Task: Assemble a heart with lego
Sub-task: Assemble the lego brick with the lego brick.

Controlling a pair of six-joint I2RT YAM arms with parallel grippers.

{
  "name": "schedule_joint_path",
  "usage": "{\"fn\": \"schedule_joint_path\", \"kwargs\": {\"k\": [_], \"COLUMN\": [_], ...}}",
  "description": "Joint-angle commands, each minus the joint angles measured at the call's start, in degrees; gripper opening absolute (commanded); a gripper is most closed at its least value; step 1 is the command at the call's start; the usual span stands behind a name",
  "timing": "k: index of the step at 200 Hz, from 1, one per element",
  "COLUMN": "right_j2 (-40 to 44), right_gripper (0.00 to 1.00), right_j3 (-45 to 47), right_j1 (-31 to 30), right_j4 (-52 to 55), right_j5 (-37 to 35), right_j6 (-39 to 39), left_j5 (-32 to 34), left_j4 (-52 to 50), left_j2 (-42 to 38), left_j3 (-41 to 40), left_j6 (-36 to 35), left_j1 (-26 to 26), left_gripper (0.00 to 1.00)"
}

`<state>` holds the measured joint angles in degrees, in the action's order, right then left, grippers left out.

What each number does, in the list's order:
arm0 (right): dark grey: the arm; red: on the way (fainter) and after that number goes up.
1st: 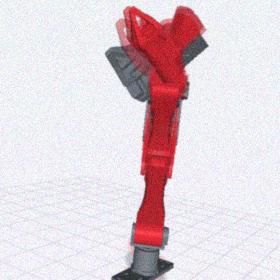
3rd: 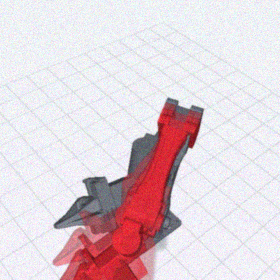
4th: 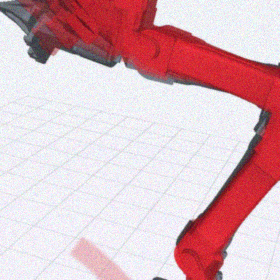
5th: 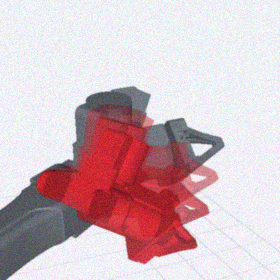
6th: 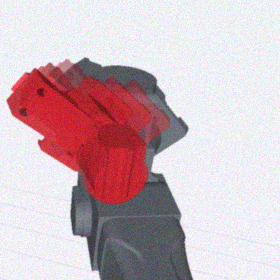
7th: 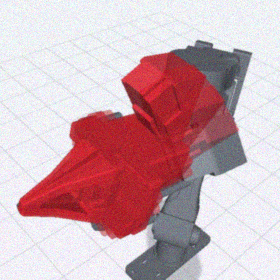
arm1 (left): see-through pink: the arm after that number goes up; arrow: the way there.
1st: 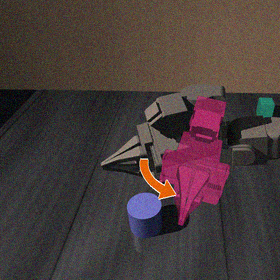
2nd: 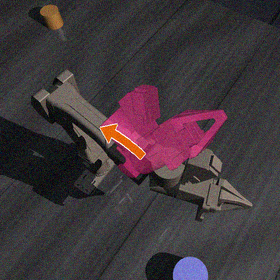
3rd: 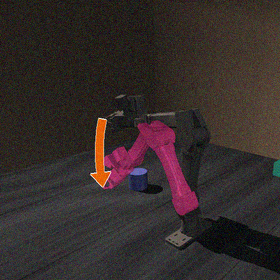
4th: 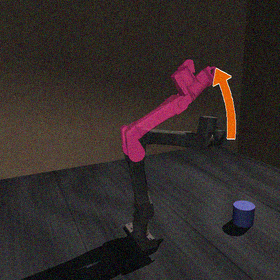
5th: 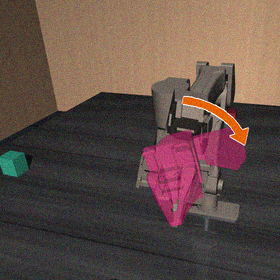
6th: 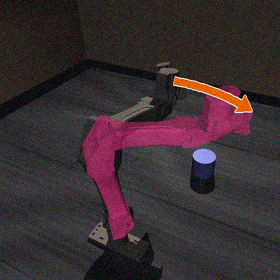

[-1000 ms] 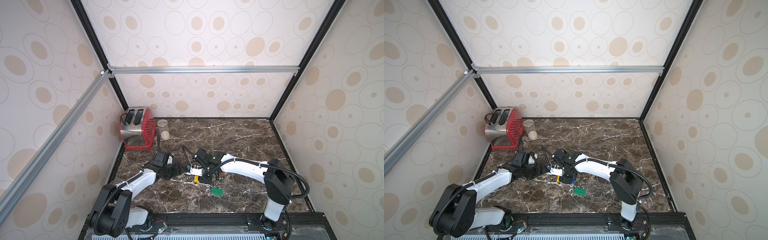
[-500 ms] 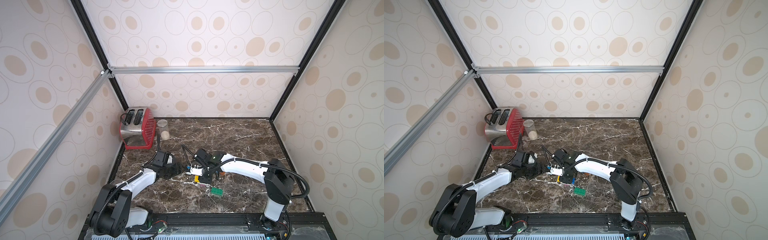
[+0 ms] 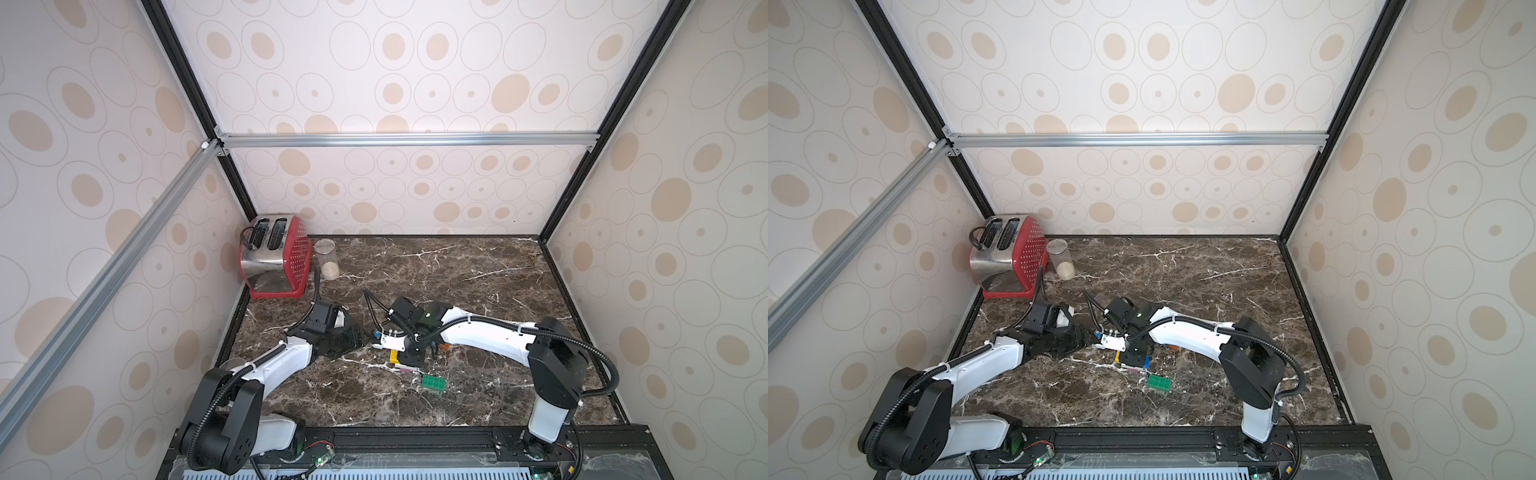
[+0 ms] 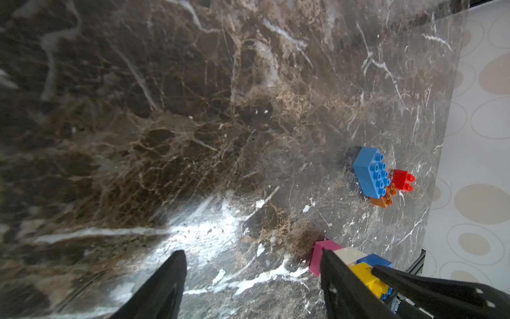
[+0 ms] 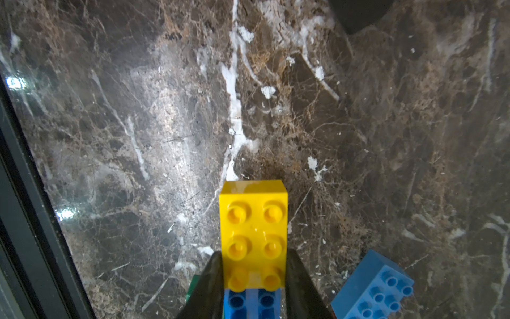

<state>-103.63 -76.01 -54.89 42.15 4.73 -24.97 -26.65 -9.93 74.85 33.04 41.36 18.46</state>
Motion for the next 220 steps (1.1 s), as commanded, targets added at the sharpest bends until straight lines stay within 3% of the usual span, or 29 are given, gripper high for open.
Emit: {"fn": "schedule_joint_path", "kwargs": {"k": [1,39,138,220], "right_j2": [-1.74,-3.13,-0.66,0.42], "right_gripper": [0.25,0.25,0.25,0.25], "right_j3": [-1.2,-1.26,-1.27,-0.43], "right_j1": [0.23,0.05,-0.79,-1.18], "right_j4": [2.17,3.07,4.57,3.55], "right_j5": [0.53,1.78,-3.05,-1.04], "right_j6": [-1.05,-0.5,-3.37,-5.23], "left_j5": [0.72,0.77,1.25,1.21], "left_j4": [-1.29,-1.29,-2.25,-2.67], "left_j2": [-0.58,-0.49,-0.36,-0.49], "left_j3": [1.88,1.81,2.51,2.73], "left_j6": [-0.39,-0.38,-1.12,-1.24], "left_j1": [0.35,0.36,0.33,0.35], "left_gripper": [0.76,0.76,0.77,0.77]}}
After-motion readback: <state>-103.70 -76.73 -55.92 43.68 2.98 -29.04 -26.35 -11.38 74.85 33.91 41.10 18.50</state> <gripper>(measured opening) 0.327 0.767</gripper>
